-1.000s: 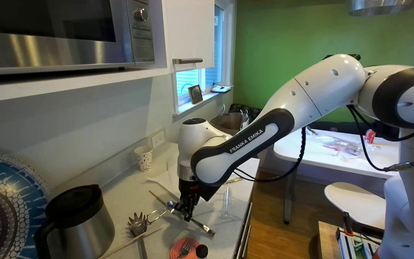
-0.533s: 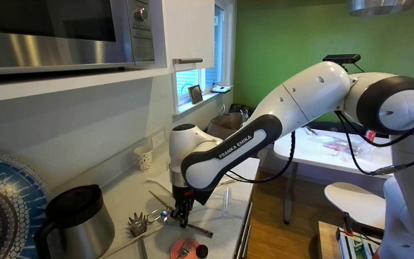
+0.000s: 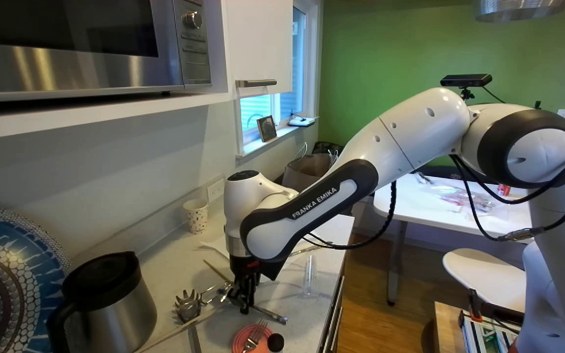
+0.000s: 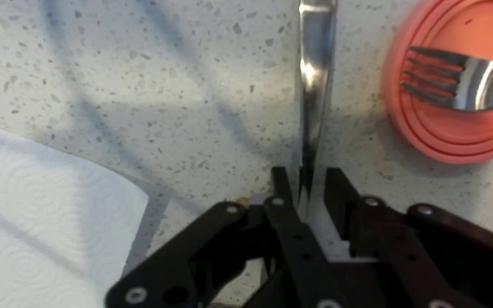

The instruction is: Pick up the silver spoon and put it on the kitchen counter, pick up the silver bread knife and slide the chopstick on the right a little to the right, put the silver bread knife on the kitchen counter to the right of the silver spoon

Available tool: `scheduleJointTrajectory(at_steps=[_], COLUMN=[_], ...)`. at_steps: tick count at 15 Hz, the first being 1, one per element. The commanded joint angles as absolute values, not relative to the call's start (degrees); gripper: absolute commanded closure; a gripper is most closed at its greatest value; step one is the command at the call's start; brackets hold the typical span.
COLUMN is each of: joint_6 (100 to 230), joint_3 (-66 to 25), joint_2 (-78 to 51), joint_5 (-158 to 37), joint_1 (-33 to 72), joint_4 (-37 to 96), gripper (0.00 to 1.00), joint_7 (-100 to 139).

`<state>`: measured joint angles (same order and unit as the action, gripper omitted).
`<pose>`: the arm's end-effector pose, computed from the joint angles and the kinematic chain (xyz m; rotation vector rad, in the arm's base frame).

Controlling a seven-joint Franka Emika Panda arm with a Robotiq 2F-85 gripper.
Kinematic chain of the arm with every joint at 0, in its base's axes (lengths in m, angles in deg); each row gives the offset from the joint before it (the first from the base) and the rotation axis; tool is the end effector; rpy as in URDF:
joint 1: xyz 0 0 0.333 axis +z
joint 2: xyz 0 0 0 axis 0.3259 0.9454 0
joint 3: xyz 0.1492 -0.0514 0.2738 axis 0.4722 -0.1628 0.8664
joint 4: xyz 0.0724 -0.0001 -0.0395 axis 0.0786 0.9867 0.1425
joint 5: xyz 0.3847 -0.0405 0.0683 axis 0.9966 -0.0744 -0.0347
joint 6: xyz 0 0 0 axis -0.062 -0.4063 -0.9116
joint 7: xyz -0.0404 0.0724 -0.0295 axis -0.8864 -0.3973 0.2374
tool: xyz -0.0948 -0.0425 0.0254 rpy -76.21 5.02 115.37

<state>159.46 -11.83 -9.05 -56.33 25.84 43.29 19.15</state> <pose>0.6241 0.1251 0.3282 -3.0857 -0.1708 -0.0379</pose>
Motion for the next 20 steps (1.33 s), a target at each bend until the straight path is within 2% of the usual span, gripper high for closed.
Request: scheduleJointTrajectory(at_steps=[1, 6, 7, 14, 18, 20], joint_6=[158.8, 161.8, 162.9, 164.6, 167.9, 160.6], joint_3=[-12.0, -12.9, -13.4, -17.3, -19.3, -19.5], joint_2=[-9.7, -14.8, -16.2, -24.9, -27.8, -28.9], joint_5=[-56.9, -56.0, -55.1, -48.1, -53.0, -57.2], joint_1=[26.1, 25.8, 25.3, 20.6, 19.2, 18.6], joint_4=[43.1, 46.4, 47.3, 54.1, 58.4, 59.1], gripper=[0.40, 0.02, 0.00, 0.01, 0.00, 0.00], joint_7=[19.6, 24.6, 26.9, 35.4, 37.8, 33.3])
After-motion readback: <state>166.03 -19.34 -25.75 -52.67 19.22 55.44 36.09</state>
